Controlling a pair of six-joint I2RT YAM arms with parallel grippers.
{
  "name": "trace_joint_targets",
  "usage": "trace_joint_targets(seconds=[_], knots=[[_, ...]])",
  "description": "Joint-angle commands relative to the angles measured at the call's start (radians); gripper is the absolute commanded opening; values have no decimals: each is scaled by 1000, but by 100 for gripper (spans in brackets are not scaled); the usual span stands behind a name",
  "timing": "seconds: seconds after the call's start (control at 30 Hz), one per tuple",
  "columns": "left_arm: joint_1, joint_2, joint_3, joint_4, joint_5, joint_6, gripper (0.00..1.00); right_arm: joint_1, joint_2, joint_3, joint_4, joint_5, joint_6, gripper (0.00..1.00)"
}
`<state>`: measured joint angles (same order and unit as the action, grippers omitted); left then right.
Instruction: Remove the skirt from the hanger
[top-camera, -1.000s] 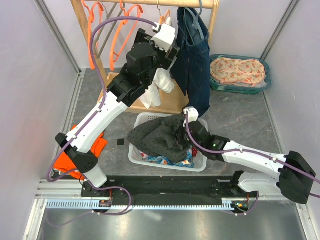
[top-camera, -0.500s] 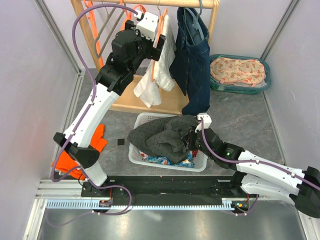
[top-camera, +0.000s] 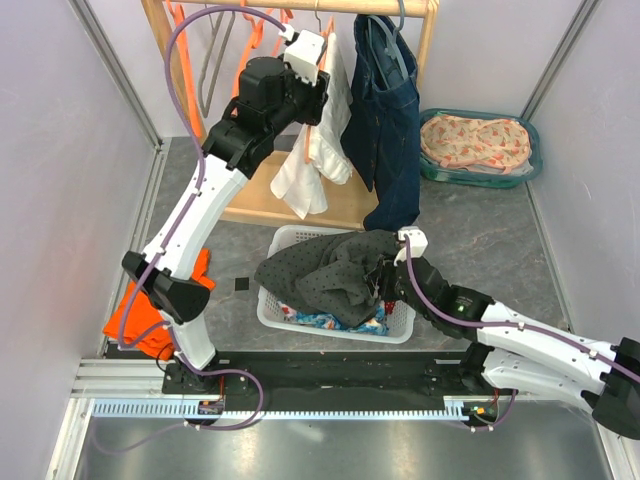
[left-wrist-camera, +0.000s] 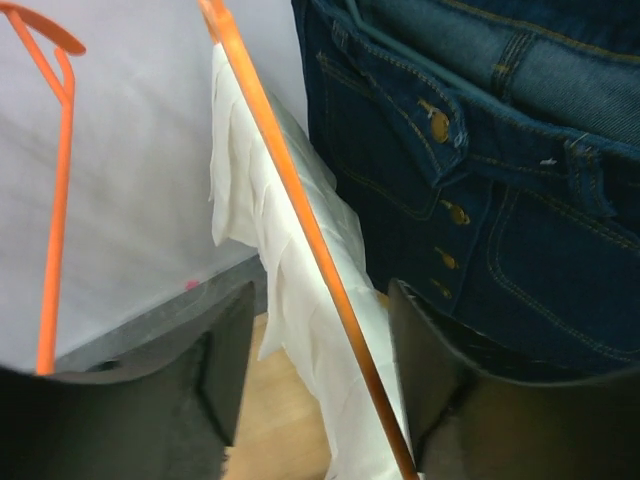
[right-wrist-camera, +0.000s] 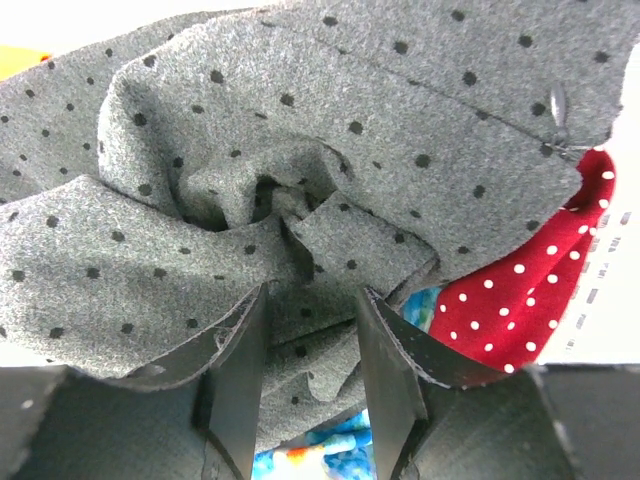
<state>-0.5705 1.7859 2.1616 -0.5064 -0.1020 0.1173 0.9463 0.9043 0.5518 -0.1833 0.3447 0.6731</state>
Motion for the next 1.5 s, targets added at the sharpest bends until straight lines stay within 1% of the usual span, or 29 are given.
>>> trace_joint_targets(seconds=[0.0,0.03,0.07,0.1,0.17,0.2,0.23,0.33,0.47,0.57,0.7,0.87,1.0,1.03,1.1,1.13,1.2,1.33,1.4,1.47], knots=[[8,41,60,-14,27,-41,50,-3,-2,60,-50,51,-18,47],[6,44,64,-14,31,-41,43,-3,-4,65,-53,53,-21,47],[6,43,70,-14,36,-39,39,-3,-7,75,-61,54,-24,47],[6,43,72,-15,39,-38,28,-3,-16,83,-65,60,-32,47],[6,40,81,-14,36,-27,16,-1,-25,112,-83,68,-36,47],[6,40,84,-14,18,-22,6,-3,-36,123,-91,69,-38,47],[8,38,95,-14,9,-15,2,-1,-41,134,-94,68,-41,48],[8,27,110,2,-10,5,2,-3,-61,160,-104,33,-24,49],[8,10,151,29,-33,13,2,-3,-108,186,-154,62,-36,62],[8,-2,205,28,-36,16,2,-3,-151,217,-176,91,-67,66],[3,-37,239,37,-82,25,2,-3,-171,258,-199,105,-73,66],[-2,-77,222,45,-133,47,2,-1,-160,287,-197,88,-76,66],[-31,-166,109,31,-146,45,2,2,-134,374,-164,27,-159,67],[-40,-184,92,23,-153,44,2,8,-125,435,-150,17,-180,67],[-58,-238,55,-13,-162,24,2,16,-65,512,-153,10,-222,68],[-63,-253,44,-24,-163,18,2,25,-9,592,-168,4,-272,68],[-74,-304,5,-55,-162,-10,2,35,50,689,-182,5,-323,68],[-83,-370,-46,-95,-154,-36,2,109,204,819,-176,2,-440,70],[-84,-394,-69,-107,-145,-44,2,143,251,884,-166,4,-483,69],[-86,-402,-78,-124,-137,-41,2,198,303,915,-154,-15,-542,68]])
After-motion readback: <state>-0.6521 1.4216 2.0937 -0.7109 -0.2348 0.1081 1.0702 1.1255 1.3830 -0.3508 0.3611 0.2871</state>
